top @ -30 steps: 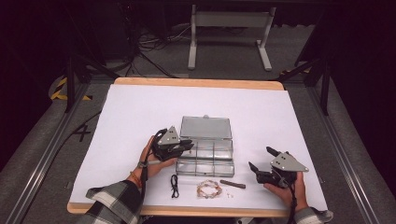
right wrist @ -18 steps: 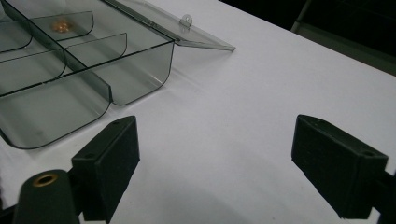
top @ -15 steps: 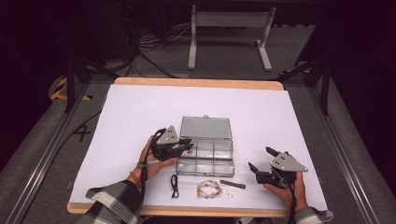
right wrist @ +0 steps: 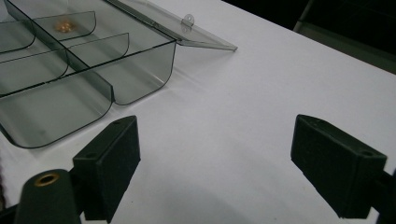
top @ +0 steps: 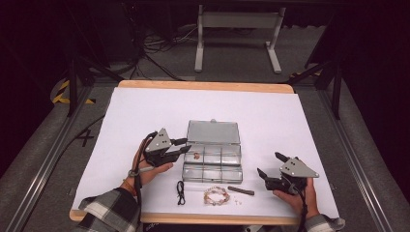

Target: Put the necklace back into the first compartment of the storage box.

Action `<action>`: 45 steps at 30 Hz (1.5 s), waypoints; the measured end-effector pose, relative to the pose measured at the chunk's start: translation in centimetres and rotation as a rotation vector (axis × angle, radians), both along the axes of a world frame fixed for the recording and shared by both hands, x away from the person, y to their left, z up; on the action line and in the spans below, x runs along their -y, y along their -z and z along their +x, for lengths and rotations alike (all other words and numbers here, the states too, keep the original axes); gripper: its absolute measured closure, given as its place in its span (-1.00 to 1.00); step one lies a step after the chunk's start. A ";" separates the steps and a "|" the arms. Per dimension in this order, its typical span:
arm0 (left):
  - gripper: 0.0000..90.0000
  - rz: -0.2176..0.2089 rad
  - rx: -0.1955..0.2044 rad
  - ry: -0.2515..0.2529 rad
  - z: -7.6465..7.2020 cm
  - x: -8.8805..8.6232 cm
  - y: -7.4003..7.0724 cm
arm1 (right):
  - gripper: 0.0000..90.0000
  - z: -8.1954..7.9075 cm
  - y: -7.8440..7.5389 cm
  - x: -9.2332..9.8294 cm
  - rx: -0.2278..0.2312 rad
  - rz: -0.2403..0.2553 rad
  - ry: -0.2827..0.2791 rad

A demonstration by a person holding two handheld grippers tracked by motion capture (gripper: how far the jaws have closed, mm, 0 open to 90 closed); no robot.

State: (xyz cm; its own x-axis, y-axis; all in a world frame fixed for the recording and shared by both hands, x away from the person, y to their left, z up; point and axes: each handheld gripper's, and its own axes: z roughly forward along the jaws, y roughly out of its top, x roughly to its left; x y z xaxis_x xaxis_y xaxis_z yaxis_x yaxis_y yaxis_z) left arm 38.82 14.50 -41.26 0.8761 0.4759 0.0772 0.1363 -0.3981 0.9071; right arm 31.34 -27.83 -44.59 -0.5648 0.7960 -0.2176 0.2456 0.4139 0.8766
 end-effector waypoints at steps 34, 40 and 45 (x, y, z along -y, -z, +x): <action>-0.77 -0.024 -0.031 -0.148 -7.1 -7.8 3.4 | -0.19 -2.0 -2.7 -2.2 -0.086 0.072 -0.210; -0.82 -0.079 -0.048 -0.145 -7.6 -8.1 4.0 | -0.01 -3.0 -3.1 -3.6 -0.086 0.061 -0.291; -0.82 -0.087 -0.035 -0.134 -7.8 -8.1 4.4 | 0.07 -3.7 -3.3 -5.3 -0.102 0.058 -0.368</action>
State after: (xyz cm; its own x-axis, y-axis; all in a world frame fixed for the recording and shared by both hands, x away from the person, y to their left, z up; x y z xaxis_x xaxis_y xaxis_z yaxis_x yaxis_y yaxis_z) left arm 31.02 22.59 -45.67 0.8056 0.5924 0.0012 0.2151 -0.2944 0.9312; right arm 27.63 -22.49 -41.33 -0.8314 0.5454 -0.1063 0.1769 0.4412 0.8798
